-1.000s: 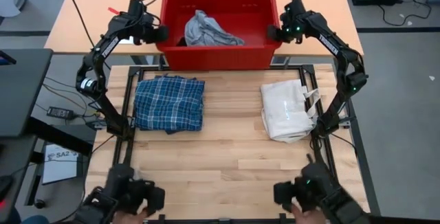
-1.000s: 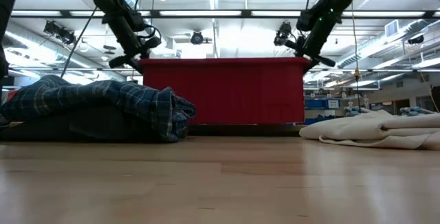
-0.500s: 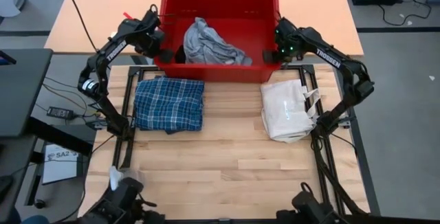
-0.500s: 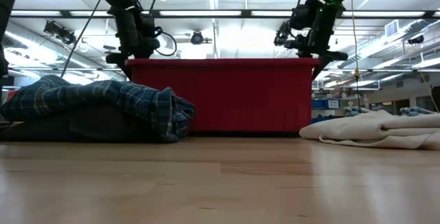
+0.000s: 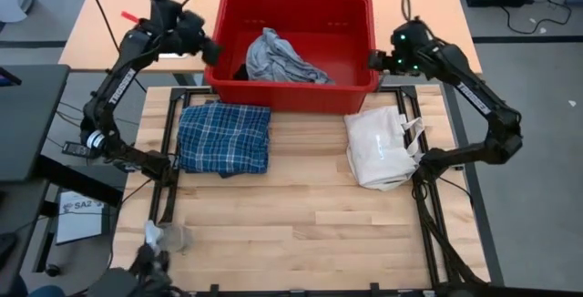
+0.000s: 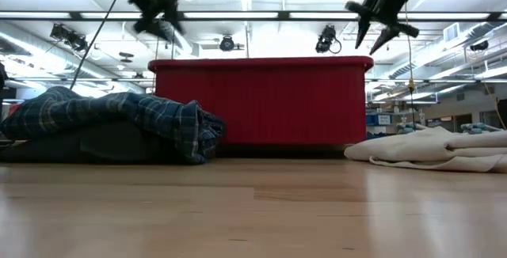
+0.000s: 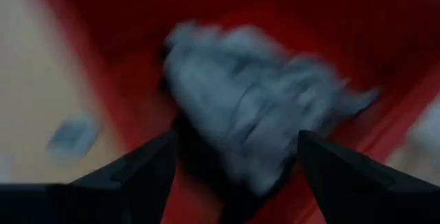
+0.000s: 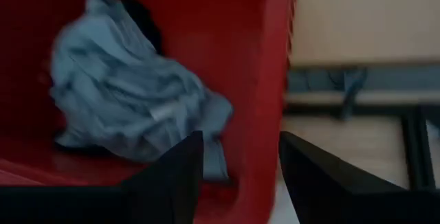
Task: Fold Laundry from Bin
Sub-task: Remove the gray shirt from the laundry bin
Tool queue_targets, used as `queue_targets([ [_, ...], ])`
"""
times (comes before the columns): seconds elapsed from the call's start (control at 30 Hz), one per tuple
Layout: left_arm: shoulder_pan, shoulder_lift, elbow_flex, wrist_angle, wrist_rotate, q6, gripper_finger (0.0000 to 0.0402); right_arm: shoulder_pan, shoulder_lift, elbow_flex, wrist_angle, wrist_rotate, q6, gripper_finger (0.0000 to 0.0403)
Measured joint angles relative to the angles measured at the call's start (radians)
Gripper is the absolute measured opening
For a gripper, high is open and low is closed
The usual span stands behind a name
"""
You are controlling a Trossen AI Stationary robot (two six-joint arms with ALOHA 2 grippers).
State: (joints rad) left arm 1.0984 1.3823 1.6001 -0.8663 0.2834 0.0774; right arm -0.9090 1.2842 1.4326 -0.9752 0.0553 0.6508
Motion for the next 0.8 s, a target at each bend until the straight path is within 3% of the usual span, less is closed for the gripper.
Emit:
queue_targets([
  [0.07, -0.022, 0.01, 0.0, 0.133, 0.083, -0.007, 0.0303, -0.004, -0.021, 0.0, 0.057, 0.01, -0.025, 0.0195],
  [0.2, -0.097, 0.115, 0.001, 0.378, 0.097, -0.065, 0.0303, -0.005, -0.033, 0.0, 0.245, -0.026, -0.144, 0.0196],
  [0.37, -0.12, 0.305, -0.002, 0.524, -0.037, -0.17, 0.0304, -0.008, 0.015, -0.001, 0.488, -0.138, -0.209, 0.0196],
  [0.47, -0.102, 0.398, -0.001, 0.562, -0.109, -0.179, 0.0304, -0.016, 0.051, -0.001, 0.569, -0.207, -0.211, 0.0196],
  [0.8, -0.079, 0.636, 0.129, 0.444, -0.177, -0.117, 0.0297, -0.072, 0.195, -0.002, 0.647, -0.391, -0.263, 0.0196],
])
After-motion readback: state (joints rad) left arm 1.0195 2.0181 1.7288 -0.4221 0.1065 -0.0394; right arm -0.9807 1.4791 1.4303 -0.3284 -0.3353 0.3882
